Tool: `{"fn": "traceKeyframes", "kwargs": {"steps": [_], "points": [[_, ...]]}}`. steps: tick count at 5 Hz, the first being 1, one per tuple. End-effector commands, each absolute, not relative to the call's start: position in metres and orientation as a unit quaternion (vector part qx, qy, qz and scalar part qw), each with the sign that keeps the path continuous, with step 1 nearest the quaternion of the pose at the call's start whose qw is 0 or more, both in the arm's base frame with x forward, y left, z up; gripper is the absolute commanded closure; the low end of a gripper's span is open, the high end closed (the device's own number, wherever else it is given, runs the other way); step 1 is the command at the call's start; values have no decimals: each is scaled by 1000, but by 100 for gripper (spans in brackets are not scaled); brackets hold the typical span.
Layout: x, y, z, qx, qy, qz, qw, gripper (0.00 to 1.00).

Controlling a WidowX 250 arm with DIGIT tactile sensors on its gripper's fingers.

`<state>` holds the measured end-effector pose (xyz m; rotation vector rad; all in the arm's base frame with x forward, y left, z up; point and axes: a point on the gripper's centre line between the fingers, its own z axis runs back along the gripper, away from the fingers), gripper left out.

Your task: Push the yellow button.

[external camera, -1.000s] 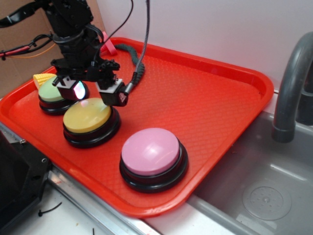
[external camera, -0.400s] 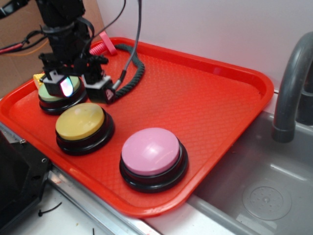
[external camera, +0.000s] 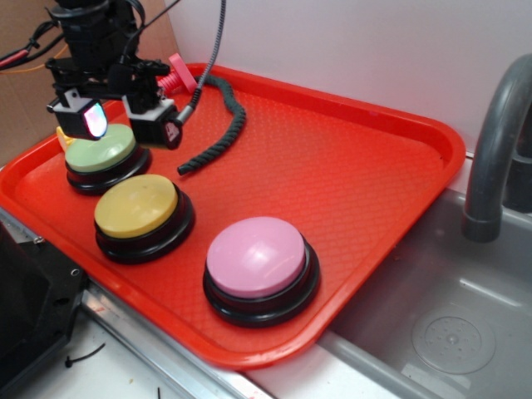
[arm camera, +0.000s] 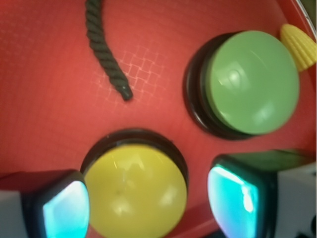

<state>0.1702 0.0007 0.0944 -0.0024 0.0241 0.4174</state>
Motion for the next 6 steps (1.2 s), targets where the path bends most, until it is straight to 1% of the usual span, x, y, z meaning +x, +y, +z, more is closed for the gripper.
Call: {"fn": "traceKeyframes", "kwargs": {"steps": [1,2,3,6], "points": [[175,0,126,-23,-23,214,976,0],[175,-1,132,-24,-27,208,977,0],[174,1,139,-18,-24,212,977,0],[173,0,153,-19,-24,203,979,0]]}}
